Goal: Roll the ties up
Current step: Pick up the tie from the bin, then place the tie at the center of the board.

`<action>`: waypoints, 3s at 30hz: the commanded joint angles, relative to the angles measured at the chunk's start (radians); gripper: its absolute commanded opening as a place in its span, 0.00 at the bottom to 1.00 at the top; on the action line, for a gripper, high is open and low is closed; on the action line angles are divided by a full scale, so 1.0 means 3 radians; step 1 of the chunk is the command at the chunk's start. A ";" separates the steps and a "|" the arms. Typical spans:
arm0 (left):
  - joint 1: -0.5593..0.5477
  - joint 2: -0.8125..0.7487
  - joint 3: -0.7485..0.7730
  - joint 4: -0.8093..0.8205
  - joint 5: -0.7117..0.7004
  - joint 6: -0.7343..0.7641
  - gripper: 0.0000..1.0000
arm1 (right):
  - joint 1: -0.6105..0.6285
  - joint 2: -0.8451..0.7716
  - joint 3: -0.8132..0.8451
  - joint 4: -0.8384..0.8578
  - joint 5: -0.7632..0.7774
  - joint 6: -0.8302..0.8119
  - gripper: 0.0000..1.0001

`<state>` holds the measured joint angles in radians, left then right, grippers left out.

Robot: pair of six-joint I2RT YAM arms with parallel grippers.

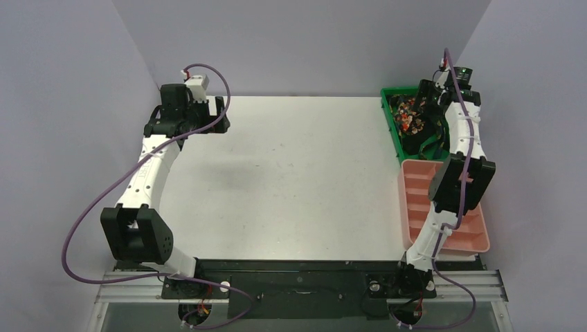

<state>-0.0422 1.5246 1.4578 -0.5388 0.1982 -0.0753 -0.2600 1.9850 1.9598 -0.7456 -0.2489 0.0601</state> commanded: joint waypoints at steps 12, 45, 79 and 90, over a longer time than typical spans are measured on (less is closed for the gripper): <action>0.0002 -0.0091 0.0201 -0.0059 0.0023 0.0096 0.97 | 0.0042 0.1140 0.0542 0.0869 0.0035 0.1219 0.67; 0.0083 0.0230 0.0462 0.0046 0.0048 -0.0082 0.97 | 0.1176 -0.0345 0.0738 0.1196 -0.1139 0.0824 0.00; 0.0453 -0.0266 -0.0690 -0.0410 0.0872 0.1234 0.97 | 0.0880 -0.1083 -0.1577 0.0222 -0.1091 0.0474 0.79; -0.1027 -0.0314 -0.1324 -0.0966 0.0522 0.2170 1.00 | 0.1365 -0.0501 -0.0874 -0.0513 -0.0179 -0.1032 0.73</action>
<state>-0.1894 1.4628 1.1172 -0.7795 0.4271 0.4595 0.0750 1.7767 1.6680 -0.7952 -0.4702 -0.0040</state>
